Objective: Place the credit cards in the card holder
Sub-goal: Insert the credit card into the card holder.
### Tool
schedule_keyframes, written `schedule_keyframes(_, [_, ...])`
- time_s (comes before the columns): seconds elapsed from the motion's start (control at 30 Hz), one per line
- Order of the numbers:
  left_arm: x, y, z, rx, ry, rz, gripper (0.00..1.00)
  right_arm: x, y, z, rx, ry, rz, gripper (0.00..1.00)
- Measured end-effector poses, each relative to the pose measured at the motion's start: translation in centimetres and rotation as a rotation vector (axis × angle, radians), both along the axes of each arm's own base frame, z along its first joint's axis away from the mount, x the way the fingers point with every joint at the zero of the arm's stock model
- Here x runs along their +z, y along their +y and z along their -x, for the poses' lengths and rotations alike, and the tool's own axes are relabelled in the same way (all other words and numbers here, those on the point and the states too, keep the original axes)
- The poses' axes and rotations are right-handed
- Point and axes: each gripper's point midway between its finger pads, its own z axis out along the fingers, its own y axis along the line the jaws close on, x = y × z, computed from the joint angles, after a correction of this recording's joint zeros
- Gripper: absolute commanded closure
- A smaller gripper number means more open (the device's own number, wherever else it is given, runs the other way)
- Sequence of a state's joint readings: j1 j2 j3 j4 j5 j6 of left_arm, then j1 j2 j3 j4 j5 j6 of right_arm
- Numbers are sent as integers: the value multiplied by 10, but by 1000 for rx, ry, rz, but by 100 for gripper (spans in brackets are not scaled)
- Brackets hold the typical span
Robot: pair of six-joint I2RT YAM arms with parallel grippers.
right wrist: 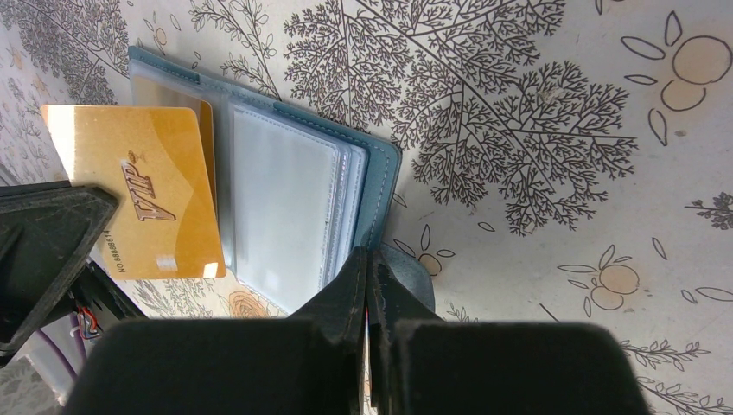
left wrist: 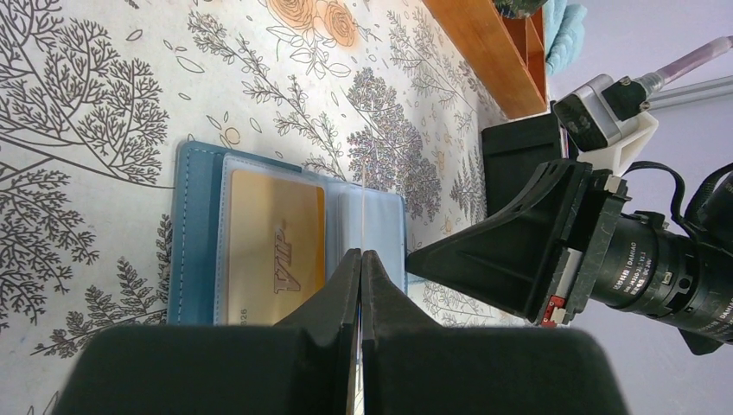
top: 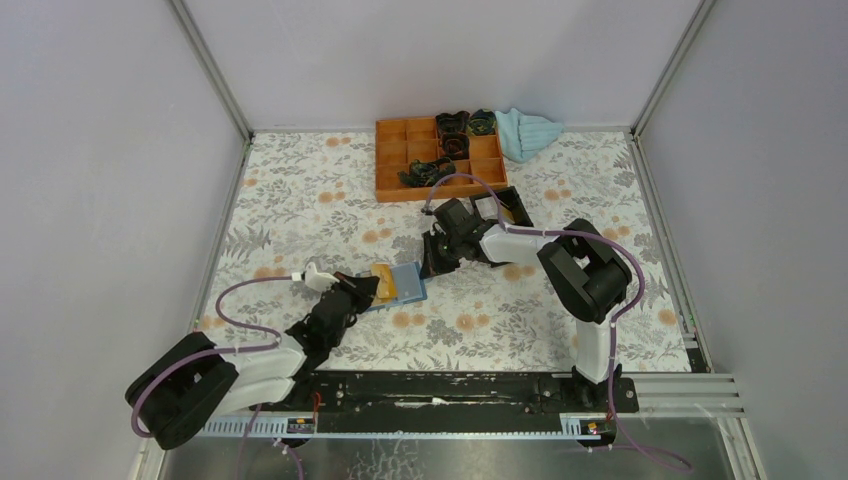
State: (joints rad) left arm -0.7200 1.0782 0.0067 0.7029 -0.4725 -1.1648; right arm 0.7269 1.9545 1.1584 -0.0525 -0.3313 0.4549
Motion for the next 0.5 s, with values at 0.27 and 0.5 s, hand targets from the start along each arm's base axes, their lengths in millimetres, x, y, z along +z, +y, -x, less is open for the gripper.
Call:
schedule_keyframes(0.27, [4, 1, 0, 2, -15, -6, 100, 0, 0, 0, 0, 0, 0, 100])
schedule_keyframes(0.5, [5, 2, 0, 5, -19, -14, 100, 0, 0, 0, 0, 0, 0, 100])
